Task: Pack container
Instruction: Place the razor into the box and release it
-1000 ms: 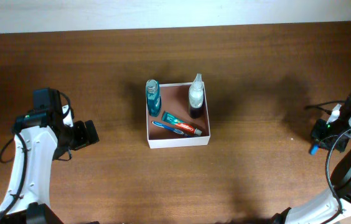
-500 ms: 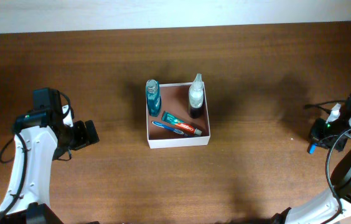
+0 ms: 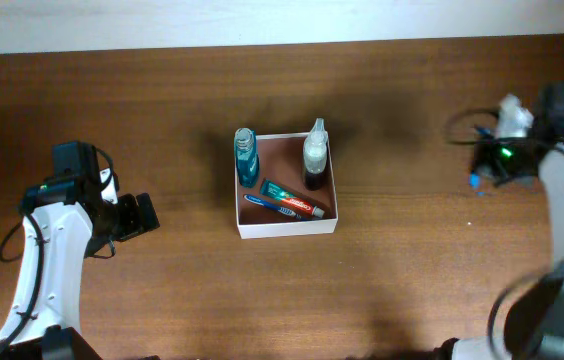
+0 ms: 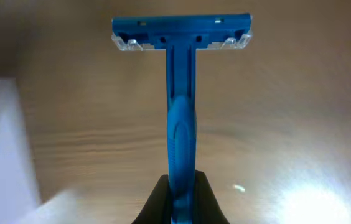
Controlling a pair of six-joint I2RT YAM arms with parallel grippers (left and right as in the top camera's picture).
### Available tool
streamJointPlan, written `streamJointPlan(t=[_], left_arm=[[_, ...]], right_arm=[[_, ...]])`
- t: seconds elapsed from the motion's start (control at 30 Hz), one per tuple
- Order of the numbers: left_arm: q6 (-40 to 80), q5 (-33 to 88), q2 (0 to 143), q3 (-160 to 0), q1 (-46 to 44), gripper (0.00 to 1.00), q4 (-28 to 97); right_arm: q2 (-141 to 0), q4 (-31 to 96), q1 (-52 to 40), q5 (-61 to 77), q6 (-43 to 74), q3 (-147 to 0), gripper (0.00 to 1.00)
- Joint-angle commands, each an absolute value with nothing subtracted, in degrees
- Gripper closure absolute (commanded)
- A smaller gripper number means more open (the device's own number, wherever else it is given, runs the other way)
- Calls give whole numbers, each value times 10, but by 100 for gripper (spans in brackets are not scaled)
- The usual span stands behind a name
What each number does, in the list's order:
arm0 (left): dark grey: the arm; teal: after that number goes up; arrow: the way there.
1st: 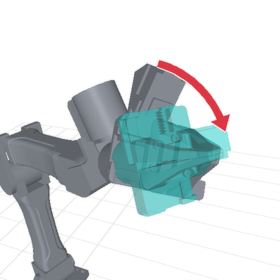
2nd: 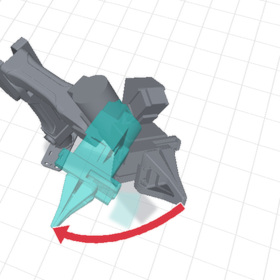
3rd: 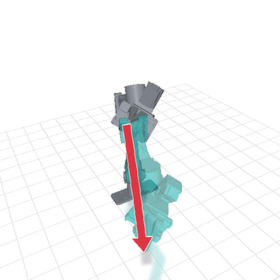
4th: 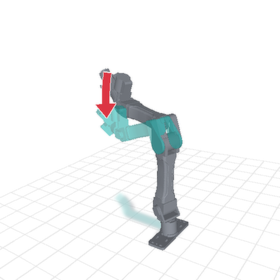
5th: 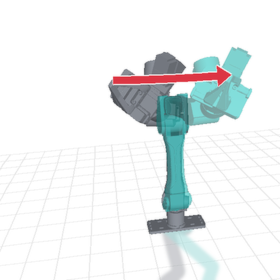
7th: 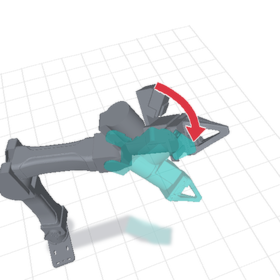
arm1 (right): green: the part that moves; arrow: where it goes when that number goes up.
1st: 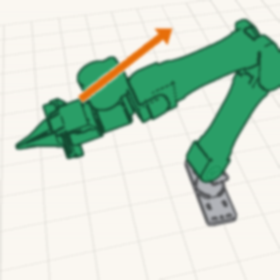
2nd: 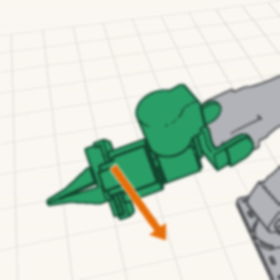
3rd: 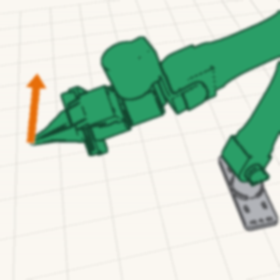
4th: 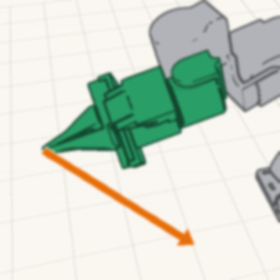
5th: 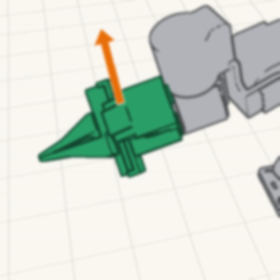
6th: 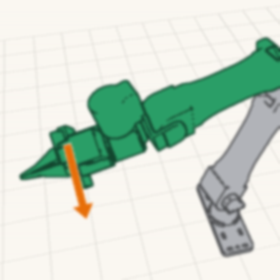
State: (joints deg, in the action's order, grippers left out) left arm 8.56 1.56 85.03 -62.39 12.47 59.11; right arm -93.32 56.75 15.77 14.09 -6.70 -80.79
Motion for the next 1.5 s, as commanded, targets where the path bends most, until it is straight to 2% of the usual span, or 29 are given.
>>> streamJointPlan(t=[0.0, 0.27, 0.37, 0.53, 1.0, 1.03, 1.07, 1.1, 1.13, 1.17, 1.33, 1.47], left_arm=[[76, 22, 854, -633, 127, 1, 592], [76, 22, 854, -633, 127, 1, 592], [76, 22, 854, -633, 127, 1, 592], [76, 22, 854, -633, 127, 1, 592], [76, 22, 854, -633, 127, 1, 592], [76, 22, 854, -633, 127, 1, 592], [76, 22, 854, -633, 127, 1, 592], [76, 22, 854, -633, 127, 1, 592], [76, 22, 854, -633, 127, 1, 592], [76, 22, 854, -633, 127, 1, 592], [76, 22, 854, -633, 127, 1, 592], [75, 22, 854, -633, 120, 1, 596]], right_arm=[[-866, 583, 31, 119, -145, -828, 96], [-839, 585, -249, 53, -316, -827, 97], [-860, 581, -302, 53, -347, -827, 96], [-914, 571, -336, 54, -352, -827, 96], [-1039, 537, -341, 55, -371, -827, 95], [-1040, 537, -341, 55, -371, -827, 93], [-1040, 538, -341, 55, -371, -827, 85], [-1040, 538, -341, 55, -371, -827, 71], [-1040, 538, -341, 55, -371, -827, 63], [-1040, 538, -341, 55, -371, -827, 59], [-1031, 538, -341, 51, -346, -831, 53], [-992, 537, -339, 10, -277, -851, 53]])
